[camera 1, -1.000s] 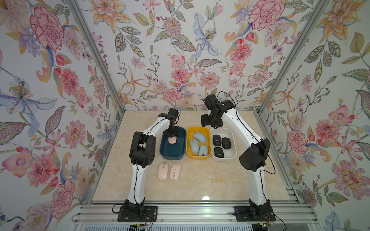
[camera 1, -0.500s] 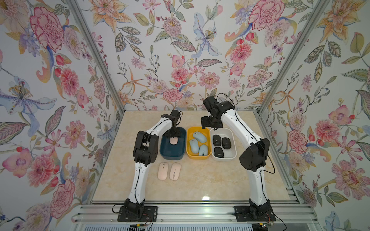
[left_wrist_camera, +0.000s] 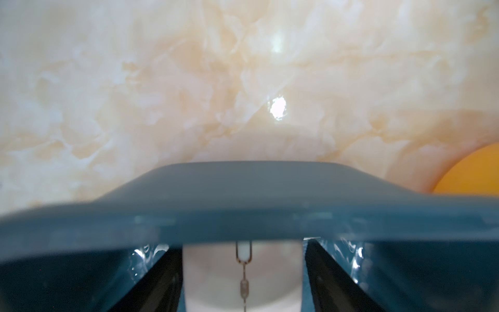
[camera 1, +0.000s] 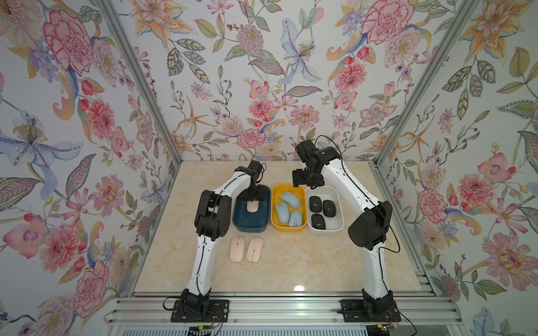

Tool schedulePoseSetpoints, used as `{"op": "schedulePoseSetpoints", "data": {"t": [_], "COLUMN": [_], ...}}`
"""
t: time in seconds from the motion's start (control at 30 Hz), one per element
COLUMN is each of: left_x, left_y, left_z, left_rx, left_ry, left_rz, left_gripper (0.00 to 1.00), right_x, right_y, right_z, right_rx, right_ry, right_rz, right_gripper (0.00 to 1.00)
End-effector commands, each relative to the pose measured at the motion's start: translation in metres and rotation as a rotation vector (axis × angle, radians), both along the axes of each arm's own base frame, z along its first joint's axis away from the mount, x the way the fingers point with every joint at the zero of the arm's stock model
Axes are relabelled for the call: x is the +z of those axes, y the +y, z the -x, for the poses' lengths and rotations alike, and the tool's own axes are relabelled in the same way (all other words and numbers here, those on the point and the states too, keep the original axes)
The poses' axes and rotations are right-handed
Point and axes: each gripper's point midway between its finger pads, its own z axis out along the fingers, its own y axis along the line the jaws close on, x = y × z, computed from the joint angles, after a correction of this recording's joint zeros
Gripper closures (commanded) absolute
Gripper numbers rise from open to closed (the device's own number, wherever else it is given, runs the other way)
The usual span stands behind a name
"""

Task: Place the mice by color into the storage box
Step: Place the mouse in the storage box, then pick up the mouse from the center of the board.

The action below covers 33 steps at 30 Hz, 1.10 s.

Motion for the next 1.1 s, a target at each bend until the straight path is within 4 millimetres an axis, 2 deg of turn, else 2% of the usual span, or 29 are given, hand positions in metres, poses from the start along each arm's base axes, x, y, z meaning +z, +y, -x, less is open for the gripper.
{"op": "schedulePoseSetpoints", "data": {"t": [0.0,0.2,0.37,0.6,0.8,0.93,1.07], "left_x": [-0.002,0.025,0.067,0.118,0.141,0.141,0.132], "left_y": [-0.006,-0.009,-0.012,0.004,0.027,0.043,0.056], "left_z": [-0.002,-0.003,-0.001,0.025,0.071,0.116,0.161], "left_rx": [-0.024,-0.052,-0.077,-0.076,-0.036,-0.006,0.019], "left_ry": [0.004,-0.038,-0.094,-0.143,-0.144,-0.122,-0.088], "left_rz": [0.000,-0.008,0.003,-0.036,-0.054,-0.066,-0.067], "left_gripper": [0.25,0.21,0.18,0.17,0.20,0.23,0.23], "right_x": [0.030,0.034,0.036,0.038,0.037,0.037,0.036], "right_y": [-0.009,-0.008,-0.008,-0.005,0.000,0.004,0.011], "right_z": [0.005,0.004,0.004,0.003,0.004,0.006,0.009], "right_rx": [-0.012,-0.010,-0.009,-0.007,0.006,0.020,0.035], "right_ry": [-0.056,-0.066,-0.072,-0.082,-0.078,-0.079,-0.076], "right_rz": [-0.014,-0.019,-0.026,-0.041,-0.044,-0.046,-0.047], "right_gripper": [0.18,0.17,0.18,0.18,0.18,0.19,0.19]}}
